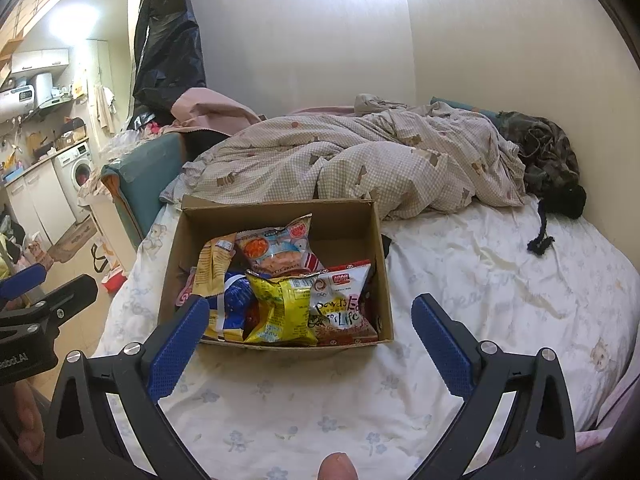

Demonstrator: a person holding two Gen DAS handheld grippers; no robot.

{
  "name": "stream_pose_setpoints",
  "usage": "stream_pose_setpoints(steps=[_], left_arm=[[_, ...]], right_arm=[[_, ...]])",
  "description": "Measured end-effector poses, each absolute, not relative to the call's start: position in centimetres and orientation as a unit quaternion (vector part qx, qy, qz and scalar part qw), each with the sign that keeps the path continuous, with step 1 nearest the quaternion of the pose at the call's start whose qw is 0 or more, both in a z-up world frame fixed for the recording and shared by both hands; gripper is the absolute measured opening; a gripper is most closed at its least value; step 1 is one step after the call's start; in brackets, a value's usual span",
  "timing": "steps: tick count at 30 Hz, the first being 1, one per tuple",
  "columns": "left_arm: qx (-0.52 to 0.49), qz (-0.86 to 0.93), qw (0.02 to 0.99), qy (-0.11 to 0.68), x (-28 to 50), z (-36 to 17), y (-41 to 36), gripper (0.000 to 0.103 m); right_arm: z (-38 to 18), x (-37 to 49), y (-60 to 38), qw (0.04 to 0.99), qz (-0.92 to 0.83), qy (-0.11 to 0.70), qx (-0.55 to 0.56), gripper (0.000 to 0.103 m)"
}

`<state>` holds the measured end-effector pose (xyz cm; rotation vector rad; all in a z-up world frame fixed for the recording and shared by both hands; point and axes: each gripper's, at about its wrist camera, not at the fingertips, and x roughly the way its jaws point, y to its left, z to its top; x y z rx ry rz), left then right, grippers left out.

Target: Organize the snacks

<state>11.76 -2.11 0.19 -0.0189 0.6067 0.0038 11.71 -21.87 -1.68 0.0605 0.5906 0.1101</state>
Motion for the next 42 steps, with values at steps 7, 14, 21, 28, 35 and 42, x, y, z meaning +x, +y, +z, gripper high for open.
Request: stream_pose_setpoints(steps=[7,14,21,28,35,42], left_arm=[[-0.008,0.001,0.955,0.298,11.79,0.28,-2.33,0.102],[-0.008,0.001,0.955,0.298,11.78,0.26,-2.27,0.103],[-0.008,-0.003,0.956,0.294,11.75,0.44,-2.49,0.102],[-0.007,-0.002,0.956,0.294,11.67,0.49,-2.46,0.103],[-0.009,-0.002,0.956,0.294,11.69,0.66,-2.3,0.103],[-0.01,-0.001,0.956,0.294,11.72,0.66,-2.06,0.103]], right_arm=[[-1.67,11.73,-21.9,0.955,0.054,0.291,0.029,0.103],[-1.67,11.73,-22.02,0.954,0.054,0.292,0.032,0.103],[-1.65,11.78,-22.14,0.954,0.054,0.292,0.031,0.103],[-1.66,11.8,-22.22,0.954,0.053,0.293,0.033,0.103],[-1.72,11.83,-22.22,0.954,0.053,0.294,0.031,0.103],[-1.79,11.8,-22.35,0.954,0.051,0.292,0.032,0.103]])
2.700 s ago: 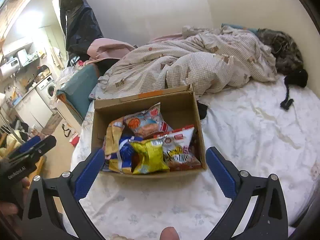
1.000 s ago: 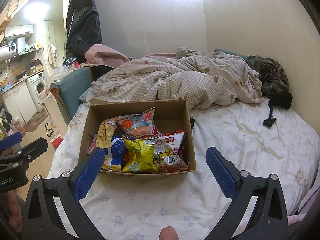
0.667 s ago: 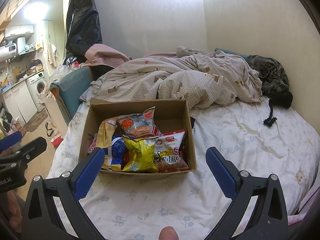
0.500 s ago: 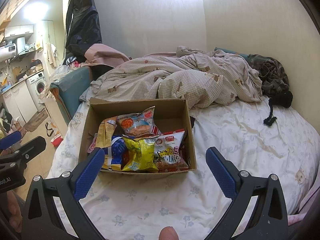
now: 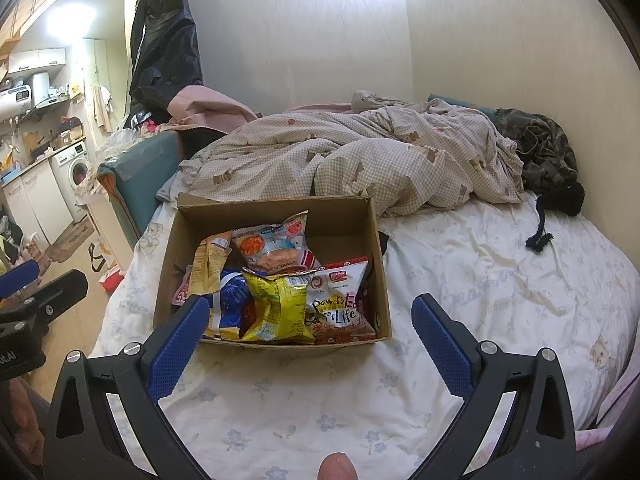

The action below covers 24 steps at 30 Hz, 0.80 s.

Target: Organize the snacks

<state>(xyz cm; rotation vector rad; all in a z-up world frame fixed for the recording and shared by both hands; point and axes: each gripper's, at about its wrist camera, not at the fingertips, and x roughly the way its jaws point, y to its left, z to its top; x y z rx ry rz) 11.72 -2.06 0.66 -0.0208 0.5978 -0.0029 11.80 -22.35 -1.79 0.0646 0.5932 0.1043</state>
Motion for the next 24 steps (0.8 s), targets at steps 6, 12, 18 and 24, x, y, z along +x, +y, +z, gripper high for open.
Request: stream_pose_setpoints(steps=[6,12,18,24], left_arm=[[-0.01,-0.001,0.956,0.294,11.74,0.66,-2.05,0.103],[-0.01,0.0,0.956,0.293,11.71,0.59,-1.91,0.103],[-0.011,-0.001,0.956,0.293,11.78,0.57,-1.86,0.103],[-0.011,-0.002,0.956,0.294,11.73,0.55,-1.85,0.103]], right_arm=[[-2.03,11.85,-22.49,0.954,0.051,0.293,0.034,0.103],[-2.09,11.9,-22.46,0.954,0.052,0.292,0.034,0.103],[-2.08,11.92,-22.46,0.954,0.052,0.292,0.035,0.103],[-2.09,11.94,-22.46,0.954,0.052,0.292,0.035,0.103]])
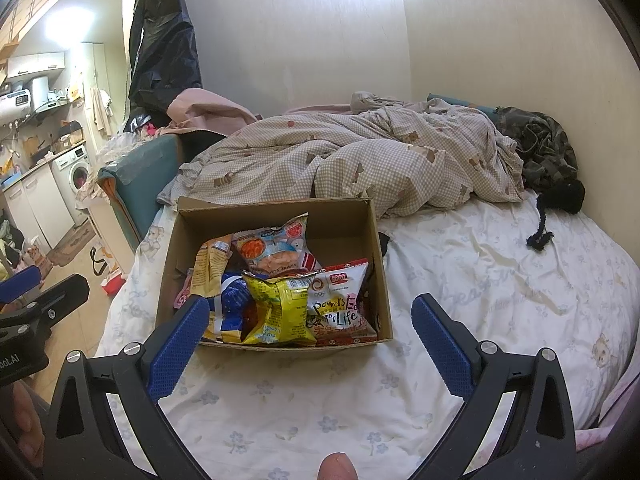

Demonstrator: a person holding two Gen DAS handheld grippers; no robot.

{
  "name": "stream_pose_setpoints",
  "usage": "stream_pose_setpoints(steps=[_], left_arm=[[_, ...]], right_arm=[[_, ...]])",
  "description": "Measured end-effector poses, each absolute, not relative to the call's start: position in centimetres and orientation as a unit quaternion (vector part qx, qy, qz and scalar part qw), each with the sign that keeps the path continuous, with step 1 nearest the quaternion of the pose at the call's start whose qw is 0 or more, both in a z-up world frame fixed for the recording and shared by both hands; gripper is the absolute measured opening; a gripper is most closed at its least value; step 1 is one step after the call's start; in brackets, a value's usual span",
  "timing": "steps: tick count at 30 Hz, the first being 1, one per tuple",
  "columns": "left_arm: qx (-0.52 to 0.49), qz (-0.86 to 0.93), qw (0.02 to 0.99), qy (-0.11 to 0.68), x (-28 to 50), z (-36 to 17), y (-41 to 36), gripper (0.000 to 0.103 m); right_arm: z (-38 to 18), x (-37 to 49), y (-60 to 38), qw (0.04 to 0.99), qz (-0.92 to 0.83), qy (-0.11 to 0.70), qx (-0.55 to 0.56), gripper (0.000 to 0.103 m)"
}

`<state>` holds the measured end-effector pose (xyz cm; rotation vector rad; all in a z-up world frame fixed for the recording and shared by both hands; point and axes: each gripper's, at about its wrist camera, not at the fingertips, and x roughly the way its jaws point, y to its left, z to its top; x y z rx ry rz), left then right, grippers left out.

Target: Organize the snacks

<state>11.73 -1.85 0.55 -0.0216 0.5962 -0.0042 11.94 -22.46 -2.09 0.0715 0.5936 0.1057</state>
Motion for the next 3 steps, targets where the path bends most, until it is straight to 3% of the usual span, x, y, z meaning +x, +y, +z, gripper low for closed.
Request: stream_pose_setpoints(steps=[3], left_arm=[[-0.019,-0.005,0.955,0.296,11.81,0.41,-1.78,0.103]], right_arm=[[-2.09,11.95,-22.48,0.954,0.052,0.292,0.035,0.103]])
